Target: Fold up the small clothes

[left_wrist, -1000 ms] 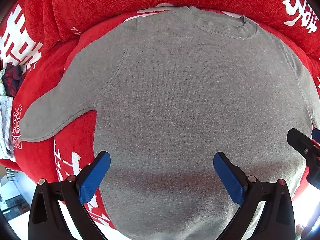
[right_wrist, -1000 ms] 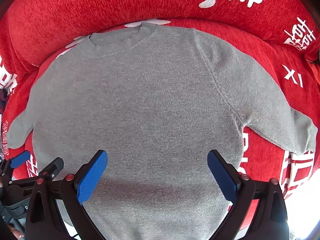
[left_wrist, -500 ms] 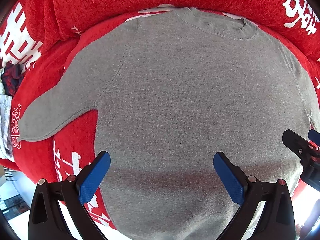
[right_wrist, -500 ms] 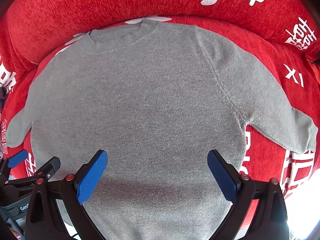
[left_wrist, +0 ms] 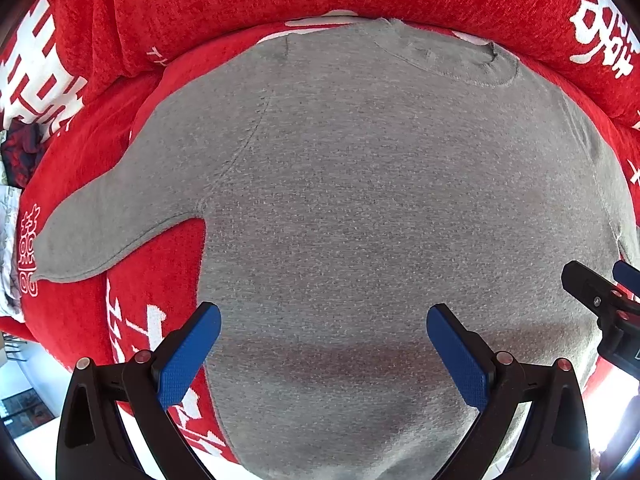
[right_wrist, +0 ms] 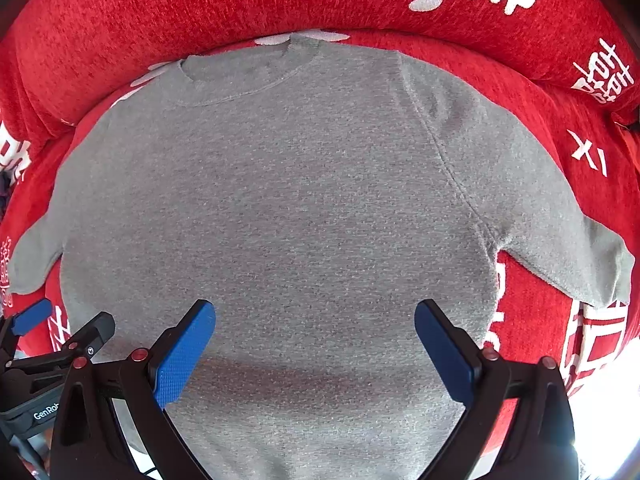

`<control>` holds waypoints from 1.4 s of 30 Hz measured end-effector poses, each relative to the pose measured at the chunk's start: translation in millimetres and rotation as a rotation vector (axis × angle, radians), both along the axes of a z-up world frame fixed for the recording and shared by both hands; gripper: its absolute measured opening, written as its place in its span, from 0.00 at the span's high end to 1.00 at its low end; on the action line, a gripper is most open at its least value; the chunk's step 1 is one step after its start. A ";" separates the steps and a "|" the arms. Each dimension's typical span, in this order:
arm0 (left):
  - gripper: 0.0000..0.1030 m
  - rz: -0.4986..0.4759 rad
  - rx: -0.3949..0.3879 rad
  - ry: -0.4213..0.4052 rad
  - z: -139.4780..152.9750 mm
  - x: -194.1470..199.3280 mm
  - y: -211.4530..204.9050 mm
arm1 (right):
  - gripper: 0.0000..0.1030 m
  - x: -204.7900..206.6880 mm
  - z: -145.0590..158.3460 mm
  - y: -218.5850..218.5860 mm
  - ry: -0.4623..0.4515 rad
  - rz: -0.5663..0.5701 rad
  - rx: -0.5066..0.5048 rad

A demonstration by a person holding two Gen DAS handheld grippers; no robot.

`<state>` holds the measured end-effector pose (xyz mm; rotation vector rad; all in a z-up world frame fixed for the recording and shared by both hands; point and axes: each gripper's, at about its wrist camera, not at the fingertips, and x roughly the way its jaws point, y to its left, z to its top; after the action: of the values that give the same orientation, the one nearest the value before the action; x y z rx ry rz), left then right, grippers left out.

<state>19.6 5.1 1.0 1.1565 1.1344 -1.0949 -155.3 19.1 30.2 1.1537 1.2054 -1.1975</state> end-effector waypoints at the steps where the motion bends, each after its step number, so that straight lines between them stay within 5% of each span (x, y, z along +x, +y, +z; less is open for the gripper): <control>1: 0.00 0.001 0.004 -0.003 -0.1 1.7 -0.2 | 0.03 1.2 -0.1 0.4 -0.004 -0.001 -0.001; 16: 0.00 0.081 -0.052 0.055 0.8 50.4 8.8 | 0.03 33.8 2.9 3.0 -0.046 0.023 -0.028; 27: 0.00 0.235 -0.045 0.119 -12.9 148.1 29.3 | 0.01 102.0 9.1 19.1 -0.305 0.097 -0.019; 37: 0.00 0.703 -0.238 0.448 -53.6 316.0 79.4 | 0.01 171.9 1.8 36.1 -0.303 0.224 0.041; 41: 0.00 0.851 -0.274 0.710 -89.2 340.2 81.1 | 0.01 187.4 -0.1 43.6 -0.301 0.261 0.060; 42: 0.00 0.866 -0.291 0.722 -91.1 342.8 79.5 | 0.01 191.6 -1.9 44.7 -0.296 0.269 0.060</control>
<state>362.4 84.5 -90.1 -0.0524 1.7189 -0.9246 36.3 63.9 28.3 1.1267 1.1319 -0.7645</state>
